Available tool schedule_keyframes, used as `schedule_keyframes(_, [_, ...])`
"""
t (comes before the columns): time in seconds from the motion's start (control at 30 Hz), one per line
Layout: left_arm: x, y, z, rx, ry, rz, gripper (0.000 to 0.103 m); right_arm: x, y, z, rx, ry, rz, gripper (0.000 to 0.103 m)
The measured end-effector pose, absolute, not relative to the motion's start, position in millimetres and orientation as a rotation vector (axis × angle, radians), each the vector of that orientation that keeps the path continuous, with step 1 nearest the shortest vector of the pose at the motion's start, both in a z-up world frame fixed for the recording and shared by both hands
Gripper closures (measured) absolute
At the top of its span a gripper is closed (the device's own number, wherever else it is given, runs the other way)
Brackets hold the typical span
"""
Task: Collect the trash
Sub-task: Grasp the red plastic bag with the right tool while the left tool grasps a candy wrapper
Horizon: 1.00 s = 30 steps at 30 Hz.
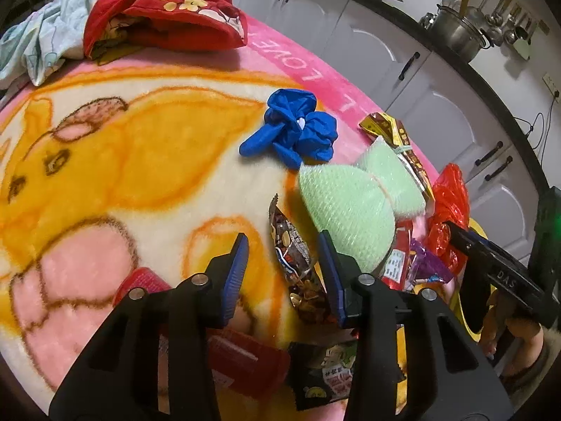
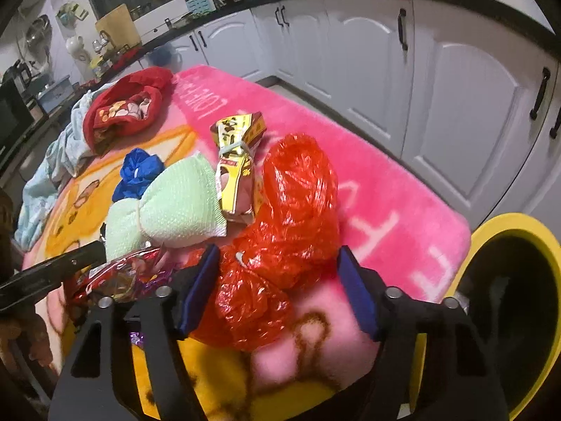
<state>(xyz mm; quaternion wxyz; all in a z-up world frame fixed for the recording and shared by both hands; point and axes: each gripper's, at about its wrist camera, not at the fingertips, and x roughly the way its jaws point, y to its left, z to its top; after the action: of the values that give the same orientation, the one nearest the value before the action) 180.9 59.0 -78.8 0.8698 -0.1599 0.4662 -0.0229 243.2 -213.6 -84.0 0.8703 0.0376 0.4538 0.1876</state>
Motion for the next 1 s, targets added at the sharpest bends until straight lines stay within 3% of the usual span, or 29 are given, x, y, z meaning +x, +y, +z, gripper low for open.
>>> schedule_keyframes(0.2, [188, 65, -78, -0.376, 0.989, -0.064, 0.073, 241, -212, -82, 0.070, 0.952, 0.415, 0.052])
schedule_keyframes(0.43, [204, 60, -89, -0.372, 1.062, -0.083, 0.086, 240, -209, -79, 0.057, 0.950, 0.441, 0.063])
schedule_keyframes(0.6, [201, 62, -89, -0.383, 1.043, -0.080, 0.090, 238, -213, -77, 0.063, 0.939, 0.456, 0.069])
schedule_keyframes(1.0, [179, 74, -53, -0.370, 0.874, -0.030, 0.091, 222, -233, -51, 0.091, 0.882, 0.470, 0.070])
